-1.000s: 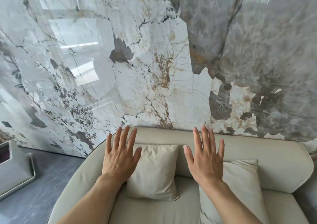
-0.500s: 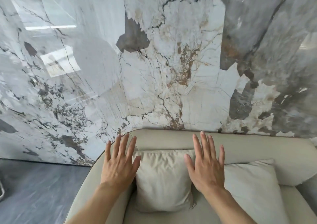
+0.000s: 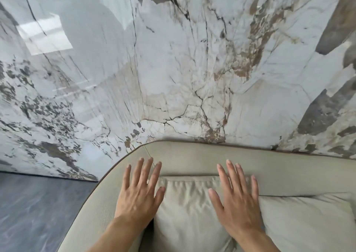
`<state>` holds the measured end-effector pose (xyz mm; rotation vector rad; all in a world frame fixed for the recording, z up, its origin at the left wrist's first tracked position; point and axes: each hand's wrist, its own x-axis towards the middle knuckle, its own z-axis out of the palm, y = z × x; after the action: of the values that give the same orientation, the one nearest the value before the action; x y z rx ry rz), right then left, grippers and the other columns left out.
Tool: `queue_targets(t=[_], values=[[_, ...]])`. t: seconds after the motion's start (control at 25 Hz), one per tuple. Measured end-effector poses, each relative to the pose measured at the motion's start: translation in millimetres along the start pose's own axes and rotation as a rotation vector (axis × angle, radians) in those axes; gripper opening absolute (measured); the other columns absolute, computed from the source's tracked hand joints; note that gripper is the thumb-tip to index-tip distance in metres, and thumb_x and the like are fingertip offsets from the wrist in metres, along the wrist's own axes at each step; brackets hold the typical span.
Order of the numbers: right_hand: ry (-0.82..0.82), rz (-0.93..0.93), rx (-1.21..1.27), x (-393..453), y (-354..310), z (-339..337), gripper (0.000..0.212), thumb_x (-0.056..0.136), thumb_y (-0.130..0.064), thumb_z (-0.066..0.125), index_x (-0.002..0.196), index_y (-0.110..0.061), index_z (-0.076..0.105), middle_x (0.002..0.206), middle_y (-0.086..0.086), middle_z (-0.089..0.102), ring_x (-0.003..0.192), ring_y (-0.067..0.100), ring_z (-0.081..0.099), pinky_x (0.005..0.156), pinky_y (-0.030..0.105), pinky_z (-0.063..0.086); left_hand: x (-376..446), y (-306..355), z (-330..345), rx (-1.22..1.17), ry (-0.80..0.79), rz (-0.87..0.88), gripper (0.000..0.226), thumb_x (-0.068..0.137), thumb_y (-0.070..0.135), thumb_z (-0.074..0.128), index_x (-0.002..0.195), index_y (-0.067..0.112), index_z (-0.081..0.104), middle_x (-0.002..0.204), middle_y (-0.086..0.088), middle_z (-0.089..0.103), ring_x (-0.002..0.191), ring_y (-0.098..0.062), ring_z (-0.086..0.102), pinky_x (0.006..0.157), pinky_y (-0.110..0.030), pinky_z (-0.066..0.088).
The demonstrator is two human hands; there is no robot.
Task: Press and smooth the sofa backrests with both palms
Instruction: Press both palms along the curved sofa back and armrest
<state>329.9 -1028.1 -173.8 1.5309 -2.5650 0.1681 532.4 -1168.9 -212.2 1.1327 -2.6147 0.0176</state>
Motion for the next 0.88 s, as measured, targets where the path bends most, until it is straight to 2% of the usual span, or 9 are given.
queue_targets(t=[0.12, 0.24, 0.36, 0.6, 0.72, 0.88], values=[[-0.034, -0.019, 0.015, 13, 10, 67, 0.066, 0.090, -0.055, 0.029, 0.141, -0.019, 0.046, 0.152, 0.006, 0.038, 0.139, 0.027, 0.037, 0.110, 0.053, 0.016, 17, -1, 50, 0.019, -0.036, 0.014, 0.062, 0.090, 0.048, 0.034, 0.140, 0.014, 0.048, 0.143, -0.014, 0.049, 0.135, -0.034, 0.040, 0.109, -0.053, 0.019], [-0.022, 0.007, 0.033, 30, 12, 134, 0.066, 0.092, -0.059, 0.023, 0.142, -0.021, 0.045, 0.153, 0.004, 0.037, 0.140, 0.023, 0.035, 0.111, 0.053, 0.017, 42, -12, 105, 0.074, -0.081, 0.022, 0.065, 0.090, 0.054, 0.032, 0.143, 0.017, 0.043, 0.147, -0.012, 0.044, 0.139, -0.033, 0.034, 0.110, -0.054, 0.017], [-0.015, 0.017, 0.048, 54, 12, 179, 0.066, 0.089, -0.055, 0.030, 0.144, -0.020, 0.042, 0.154, 0.005, 0.036, 0.141, 0.025, 0.033, 0.112, 0.054, 0.016, 64, -20, 146, 0.104, -0.121, 0.005, 0.068, 0.089, 0.057, 0.031, 0.143, 0.019, 0.043, 0.150, -0.012, 0.041, 0.142, -0.032, 0.030, 0.112, -0.054, 0.014], [-0.017, 0.020, 0.005, 83, 9, 229, 0.071, 0.090, -0.056, 0.027, 0.152, -0.022, 0.022, 0.160, 0.005, 0.019, 0.148, 0.025, 0.016, 0.117, 0.055, 0.013, 76, -28, 191, 0.114, -0.111, 0.008, 0.071, 0.088, 0.058, 0.034, 0.147, 0.019, 0.033, 0.152, -0.011, 0.037, 0.143, -0.031, 0.026, 0.112, -0.059, 0.023], [0.005, 0.022, 0.017, 85, 8, 242, 0.071, 0.091, -0.057, 0.026, 0.152, -0.019, 0.023, 0.160, 0.008, 0.020, 0.147, 0.029, 0.017, 0.116, 0.056, 0.016, 77, -30, 196, 0.132, -0.083, 0.015, 0.073, 0.086, 0.059, 0.035, 0.148, 0.019, 0.033, 0.153, -0.010, 0.035, 0.142, -0.032, 0.026, 0.113, -0.059, 0.021], [0.039, 0.029, 0.017, 92, 10, 251, 0.070, 0.094, -0.058, 0.014, 0.151, -0.017, 0.020, 0.159, 0.010, 0.021, 0.146, 0.031, 0.019, 0.114, 0.059, 0.019, 85, -31, 201, 0.131, -0.056, 0.018, 0.073, 0.085, 0.059, 0.036, 0.146, 0.020, 0.035, 0.153, -0.009, 0.037, 0.141, -0.032, 0.027, 0.113, -0.059, 0.020]])
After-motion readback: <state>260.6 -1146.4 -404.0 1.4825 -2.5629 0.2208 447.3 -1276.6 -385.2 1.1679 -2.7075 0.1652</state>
